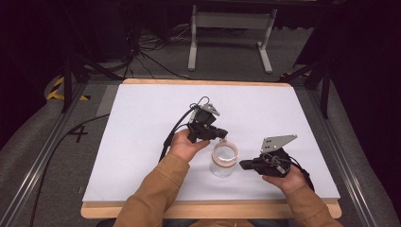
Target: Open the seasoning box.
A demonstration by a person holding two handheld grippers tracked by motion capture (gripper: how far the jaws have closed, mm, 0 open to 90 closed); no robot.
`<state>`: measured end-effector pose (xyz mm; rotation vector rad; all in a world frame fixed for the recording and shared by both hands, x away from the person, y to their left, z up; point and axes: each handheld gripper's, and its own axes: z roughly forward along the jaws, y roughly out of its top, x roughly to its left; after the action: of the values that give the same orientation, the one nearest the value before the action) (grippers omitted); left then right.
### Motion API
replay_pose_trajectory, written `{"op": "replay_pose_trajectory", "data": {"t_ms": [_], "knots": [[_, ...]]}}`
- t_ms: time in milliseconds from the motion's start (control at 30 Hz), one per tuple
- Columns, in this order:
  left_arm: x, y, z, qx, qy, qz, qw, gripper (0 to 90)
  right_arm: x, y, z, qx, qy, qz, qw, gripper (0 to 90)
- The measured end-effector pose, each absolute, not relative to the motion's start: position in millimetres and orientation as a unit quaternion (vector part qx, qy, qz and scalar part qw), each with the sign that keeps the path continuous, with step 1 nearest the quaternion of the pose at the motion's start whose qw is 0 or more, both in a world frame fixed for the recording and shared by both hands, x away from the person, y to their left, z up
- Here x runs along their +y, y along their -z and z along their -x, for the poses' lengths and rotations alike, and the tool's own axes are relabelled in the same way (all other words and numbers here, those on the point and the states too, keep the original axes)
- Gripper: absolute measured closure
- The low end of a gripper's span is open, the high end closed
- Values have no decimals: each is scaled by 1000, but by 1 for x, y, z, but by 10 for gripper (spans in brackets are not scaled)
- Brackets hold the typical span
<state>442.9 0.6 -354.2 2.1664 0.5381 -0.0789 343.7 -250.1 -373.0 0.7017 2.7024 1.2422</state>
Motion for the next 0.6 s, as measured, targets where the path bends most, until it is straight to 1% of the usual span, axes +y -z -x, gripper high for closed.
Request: {"op": "replay_pose_trajectory", "data": {"t_ms": [600], "knots": [[1, 355, -445, 226, 39, -867, 442, 898, -241, 371, -340, 884, -411, -221, 35, 896]]}}
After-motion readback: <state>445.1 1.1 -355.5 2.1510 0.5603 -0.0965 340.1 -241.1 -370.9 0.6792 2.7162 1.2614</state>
